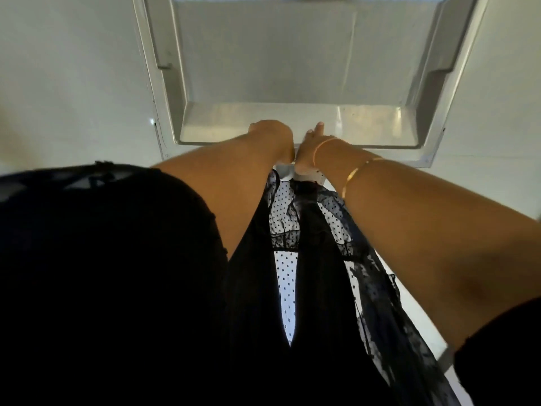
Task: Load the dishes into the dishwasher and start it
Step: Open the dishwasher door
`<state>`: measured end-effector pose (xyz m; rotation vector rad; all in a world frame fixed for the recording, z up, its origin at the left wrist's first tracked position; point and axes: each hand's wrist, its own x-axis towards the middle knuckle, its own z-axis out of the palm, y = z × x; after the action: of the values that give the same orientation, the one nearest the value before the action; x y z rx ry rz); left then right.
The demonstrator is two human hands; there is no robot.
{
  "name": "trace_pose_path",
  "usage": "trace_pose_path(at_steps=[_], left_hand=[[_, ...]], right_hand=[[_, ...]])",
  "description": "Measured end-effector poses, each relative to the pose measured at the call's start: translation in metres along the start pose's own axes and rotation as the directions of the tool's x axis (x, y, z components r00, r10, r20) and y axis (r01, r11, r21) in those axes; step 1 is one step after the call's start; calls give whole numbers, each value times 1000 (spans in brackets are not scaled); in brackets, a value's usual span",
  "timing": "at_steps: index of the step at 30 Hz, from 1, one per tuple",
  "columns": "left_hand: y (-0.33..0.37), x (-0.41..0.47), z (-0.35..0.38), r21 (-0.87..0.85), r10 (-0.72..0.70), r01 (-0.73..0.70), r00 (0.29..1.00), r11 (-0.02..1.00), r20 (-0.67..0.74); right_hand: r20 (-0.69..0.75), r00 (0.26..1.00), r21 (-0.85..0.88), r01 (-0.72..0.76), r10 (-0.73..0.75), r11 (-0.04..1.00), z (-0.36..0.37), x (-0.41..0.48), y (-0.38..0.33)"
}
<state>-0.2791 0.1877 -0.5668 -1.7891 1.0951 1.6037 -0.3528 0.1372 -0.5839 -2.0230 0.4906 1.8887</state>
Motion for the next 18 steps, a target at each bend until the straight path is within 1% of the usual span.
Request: trace_pose_path(at_steps=[1,3,4,6,10,12,14,16,18], left_hand=[[2,-3,-6,22,9,-10,999,1000,37],[5,-8,-12,4,1,-1,999,1000,54],[5,-12,-14,-17,-1,1,1000,1000,14],[6,-23,-20,-26,-7,4,993,1000,-116],[4,-54,-42,-38,-97,91,967,995,-237],[2,-70,-59,-49,-84,73,948,996,-308],[-4,-100,-92,-45,-75,62,902,997,-425],[-6,-109,-107,-53,-70,51,882,997,-466],[-15,-131,-140,-60,-101,82,828,995,-551]], right_hand=[[13,1000,5,-5,5,1000,0,-1,-2],[-42,999,77,4,-1,997,-5,-8,-1],[-110,994,97,17,-6,995,-8,-14,2],[-262,965,98,51,-23,994,-14,-31,6],[-373,928,128,63,-11,990,-38,-64,12],[-427,904,131,80,-16,988,-60,-83,17],[-533,846,92,98,-34,991,-95,-114,24],[-549,835,110,112,-33,988,-114,-126,27],[-617,787,110,108,-17,988,-149,-154,32]])
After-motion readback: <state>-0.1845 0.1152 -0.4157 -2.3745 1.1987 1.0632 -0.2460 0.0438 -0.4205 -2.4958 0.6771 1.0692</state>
